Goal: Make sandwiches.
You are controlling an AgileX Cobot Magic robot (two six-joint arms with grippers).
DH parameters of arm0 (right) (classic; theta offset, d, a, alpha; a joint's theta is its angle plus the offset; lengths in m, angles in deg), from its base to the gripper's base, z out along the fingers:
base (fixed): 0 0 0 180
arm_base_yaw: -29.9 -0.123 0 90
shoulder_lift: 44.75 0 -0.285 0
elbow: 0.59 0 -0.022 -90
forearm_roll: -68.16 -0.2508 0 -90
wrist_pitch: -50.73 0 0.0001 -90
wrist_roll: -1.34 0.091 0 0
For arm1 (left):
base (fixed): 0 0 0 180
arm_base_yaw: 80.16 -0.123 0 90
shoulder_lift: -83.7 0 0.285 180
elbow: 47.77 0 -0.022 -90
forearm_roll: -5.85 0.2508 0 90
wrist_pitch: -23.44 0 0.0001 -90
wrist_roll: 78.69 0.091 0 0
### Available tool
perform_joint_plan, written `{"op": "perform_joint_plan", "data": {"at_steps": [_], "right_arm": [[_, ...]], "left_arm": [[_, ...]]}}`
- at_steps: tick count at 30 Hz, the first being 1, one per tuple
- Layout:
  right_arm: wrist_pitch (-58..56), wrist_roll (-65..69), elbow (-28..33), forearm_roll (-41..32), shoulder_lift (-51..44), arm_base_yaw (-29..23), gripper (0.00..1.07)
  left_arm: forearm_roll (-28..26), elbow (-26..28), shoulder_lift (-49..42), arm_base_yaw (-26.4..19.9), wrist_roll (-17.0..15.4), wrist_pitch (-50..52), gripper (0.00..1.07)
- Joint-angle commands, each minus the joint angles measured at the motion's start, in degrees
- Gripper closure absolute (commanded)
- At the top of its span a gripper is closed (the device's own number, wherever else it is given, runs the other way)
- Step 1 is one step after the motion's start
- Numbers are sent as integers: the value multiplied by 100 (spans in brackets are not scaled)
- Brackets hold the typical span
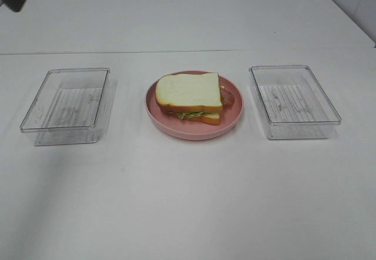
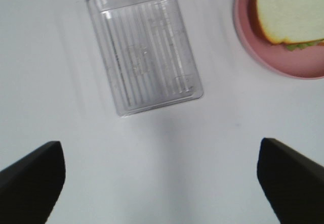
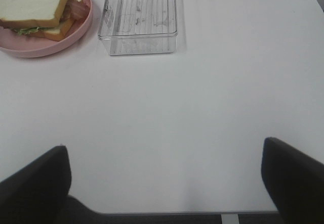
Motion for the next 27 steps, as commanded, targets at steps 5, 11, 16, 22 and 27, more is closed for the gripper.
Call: {"op": "perform_joint_plan", "data": {"at_steps": [5,11,16,22,27], "right_arm": [[52,-23,11,-23,-189,23,9],[52,-23,11,-23,-189,23,9],[52,-23,11,-23,-189,23,9],[52,-23,11,-23,-189,23,9],[52,-23,11,-23,-189,23,9]], "left_arm": [[126,-1352,-1484,-762,120,-567,11],[120,-2298,-2676,-1008,40,-395,11],[74,-3398,-4045,-1008,-166,-132,11],[74,-4320,-5380,-1008,-160,-63,11],[103,-4841,-6469,-1008,-103,-69,11]]}}
